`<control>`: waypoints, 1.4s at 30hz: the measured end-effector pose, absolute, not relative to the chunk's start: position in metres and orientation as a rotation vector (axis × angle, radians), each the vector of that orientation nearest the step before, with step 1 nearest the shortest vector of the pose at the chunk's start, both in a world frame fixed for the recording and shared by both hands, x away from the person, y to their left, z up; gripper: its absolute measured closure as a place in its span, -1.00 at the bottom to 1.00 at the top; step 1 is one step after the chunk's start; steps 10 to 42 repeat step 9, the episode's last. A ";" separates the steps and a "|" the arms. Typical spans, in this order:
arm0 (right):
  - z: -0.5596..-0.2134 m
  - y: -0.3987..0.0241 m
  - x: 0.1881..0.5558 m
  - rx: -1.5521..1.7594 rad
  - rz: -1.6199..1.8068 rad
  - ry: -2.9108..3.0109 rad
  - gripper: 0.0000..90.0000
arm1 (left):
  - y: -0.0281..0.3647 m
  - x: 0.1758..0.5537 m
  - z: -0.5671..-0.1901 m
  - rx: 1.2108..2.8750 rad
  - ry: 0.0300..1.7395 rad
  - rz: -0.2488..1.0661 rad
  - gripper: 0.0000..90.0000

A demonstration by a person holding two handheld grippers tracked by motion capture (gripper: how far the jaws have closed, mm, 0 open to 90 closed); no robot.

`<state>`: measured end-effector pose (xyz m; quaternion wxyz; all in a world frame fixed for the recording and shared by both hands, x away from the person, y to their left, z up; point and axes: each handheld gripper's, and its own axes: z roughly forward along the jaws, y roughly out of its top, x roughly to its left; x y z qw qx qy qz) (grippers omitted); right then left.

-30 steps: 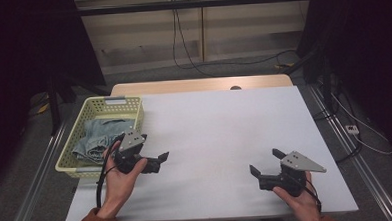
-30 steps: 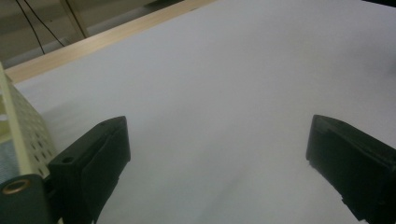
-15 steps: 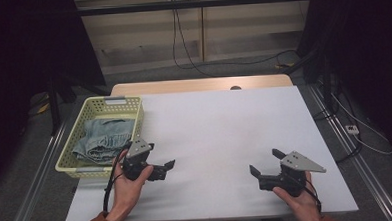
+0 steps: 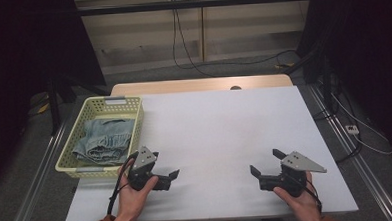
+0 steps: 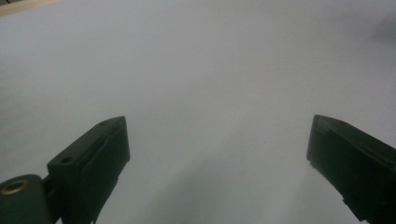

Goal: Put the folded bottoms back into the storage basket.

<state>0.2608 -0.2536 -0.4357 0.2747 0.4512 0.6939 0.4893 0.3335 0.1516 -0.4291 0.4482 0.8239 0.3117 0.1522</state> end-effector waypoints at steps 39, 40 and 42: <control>-0.436 -0.254 0.260 1.211 1.314 1.871 -0.89 | 0.156 0.339 -0.432 2.022 0.823 0.358 -0.87; -0.436 -0.254 0.260 1.211 1.314 1.871 -0.89 | 0.156 0.339 -0.432 2.022 0.823 0.358 -0.87; -0.436 -0.254 0.260 1.211 1.314 1.871 -0.89 | 0.156 0.339 -0.432 2.022 0.823 0.358 -0.87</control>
